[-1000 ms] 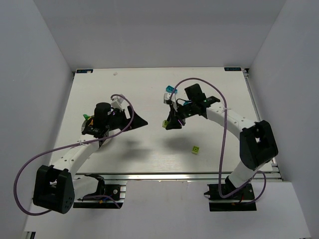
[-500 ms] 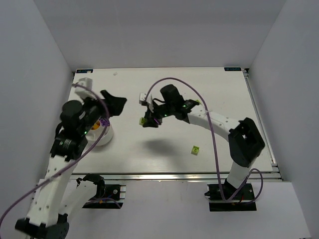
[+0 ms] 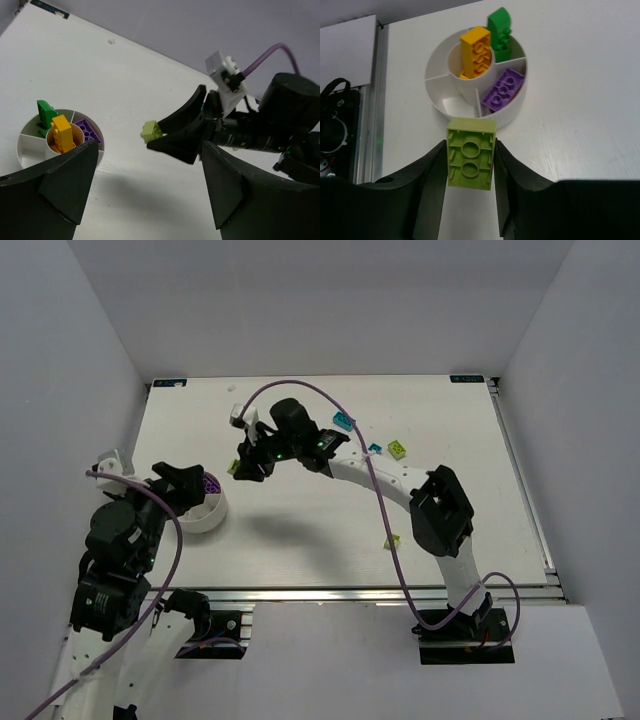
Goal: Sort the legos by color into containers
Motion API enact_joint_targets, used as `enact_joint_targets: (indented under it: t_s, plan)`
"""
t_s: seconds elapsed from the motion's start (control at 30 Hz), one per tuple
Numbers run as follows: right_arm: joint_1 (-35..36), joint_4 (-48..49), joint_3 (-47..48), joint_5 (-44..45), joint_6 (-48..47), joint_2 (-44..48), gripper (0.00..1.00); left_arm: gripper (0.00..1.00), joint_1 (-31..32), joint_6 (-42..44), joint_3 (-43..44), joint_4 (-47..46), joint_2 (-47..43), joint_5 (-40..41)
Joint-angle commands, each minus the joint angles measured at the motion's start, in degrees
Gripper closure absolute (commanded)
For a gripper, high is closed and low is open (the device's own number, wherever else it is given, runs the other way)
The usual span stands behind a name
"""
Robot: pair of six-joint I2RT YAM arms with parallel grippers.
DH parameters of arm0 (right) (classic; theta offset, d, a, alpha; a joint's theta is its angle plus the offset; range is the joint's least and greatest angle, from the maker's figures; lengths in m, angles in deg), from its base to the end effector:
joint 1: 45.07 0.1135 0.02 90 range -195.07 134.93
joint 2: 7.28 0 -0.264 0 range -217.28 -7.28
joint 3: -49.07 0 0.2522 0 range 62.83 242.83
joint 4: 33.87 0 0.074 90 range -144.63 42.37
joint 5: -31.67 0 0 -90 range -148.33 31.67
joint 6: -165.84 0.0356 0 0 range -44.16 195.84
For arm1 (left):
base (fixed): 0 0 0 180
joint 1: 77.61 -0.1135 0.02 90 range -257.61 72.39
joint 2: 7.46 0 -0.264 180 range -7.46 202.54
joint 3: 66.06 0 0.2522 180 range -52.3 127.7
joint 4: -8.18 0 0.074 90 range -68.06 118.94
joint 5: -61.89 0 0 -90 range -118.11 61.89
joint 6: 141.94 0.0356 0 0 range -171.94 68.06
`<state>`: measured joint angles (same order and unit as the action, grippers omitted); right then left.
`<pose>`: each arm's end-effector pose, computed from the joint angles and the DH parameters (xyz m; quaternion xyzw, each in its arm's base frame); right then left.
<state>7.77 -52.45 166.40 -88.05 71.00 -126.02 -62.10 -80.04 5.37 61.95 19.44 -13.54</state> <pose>0.2865 0.4073 0.3029 -0.5108 0.6225 0.4174 0.4211 0.0712 -0.0105 0.3924 -0.1645 0.7421 -0.1490 0.6325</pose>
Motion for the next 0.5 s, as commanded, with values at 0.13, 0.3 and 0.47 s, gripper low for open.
enact_joint_targets:
  t_s: [0.13, 0.3, 0.47]
  plan:
    - [4.90, -2.55, 6.46, -11.41, -9.11, -3.16, 1.00, 0.07, 0.14, -0.20, -0.89, 0.69, -1.58, 0.46]
    - [6.40, -4.76, 7.35, -15.46, -25.62, -4.30, 1.00, 0.07, 0.14, 0.50, -1.68, -1.42, -5.09, -0.50]
    - [8.94, -5.46, 7.26, -9.68, -38.20, -6.42, 1.00, 0.06, 0.14, 2.25, -1.86, -2.74, -8.87, -1.38]
